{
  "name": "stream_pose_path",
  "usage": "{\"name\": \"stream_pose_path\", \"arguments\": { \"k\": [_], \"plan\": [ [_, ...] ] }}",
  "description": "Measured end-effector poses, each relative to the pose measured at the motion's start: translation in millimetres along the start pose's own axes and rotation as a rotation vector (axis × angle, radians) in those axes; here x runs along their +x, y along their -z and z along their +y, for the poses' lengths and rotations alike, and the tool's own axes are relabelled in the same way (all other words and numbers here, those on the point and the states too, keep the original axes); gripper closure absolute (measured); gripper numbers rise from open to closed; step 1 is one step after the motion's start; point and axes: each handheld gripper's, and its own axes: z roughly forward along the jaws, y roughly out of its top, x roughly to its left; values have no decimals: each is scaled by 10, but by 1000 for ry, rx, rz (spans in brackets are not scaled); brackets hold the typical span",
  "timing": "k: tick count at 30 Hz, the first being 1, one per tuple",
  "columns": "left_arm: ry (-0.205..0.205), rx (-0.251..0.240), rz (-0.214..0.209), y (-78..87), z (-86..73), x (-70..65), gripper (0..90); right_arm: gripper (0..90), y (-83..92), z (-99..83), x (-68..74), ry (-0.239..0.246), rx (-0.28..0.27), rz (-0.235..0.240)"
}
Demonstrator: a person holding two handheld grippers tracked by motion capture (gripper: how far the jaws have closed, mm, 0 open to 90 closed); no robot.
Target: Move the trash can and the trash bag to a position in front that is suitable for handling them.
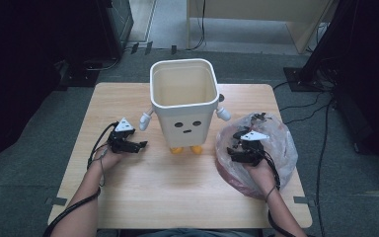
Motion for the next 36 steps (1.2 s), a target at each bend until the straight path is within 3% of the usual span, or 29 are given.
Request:
{"name": "stream_pose_path", "arguments": {
  "k": [14, 18, 25, 29, 32, 36],
  "plan": [
    [3, 1, 1, -56, 54, 26, 205, 196, -8, 4, 10, 3, 6, 1],
    [42, -8, -10, -66, 67, 45, 193, 194, -9, 4, 11, 4, 6, 1],
    [15, 30, 21, -83, 110, 7, 194, 194, -9, 4, 11, 3, 6, 1],
    [29, 57, 28, -80, 140, -10, 194, 193, -9, 4, 11, 4, 6, 2],
    [15, 74, 29, -68, 155, -15, 194, 193, -9, 4, 11, 3, 7, 2],
    [21, 71, -9, -30, 190, -11, 194, 192, -9, 4, 12, 4, 7, 2]
  ]
}}
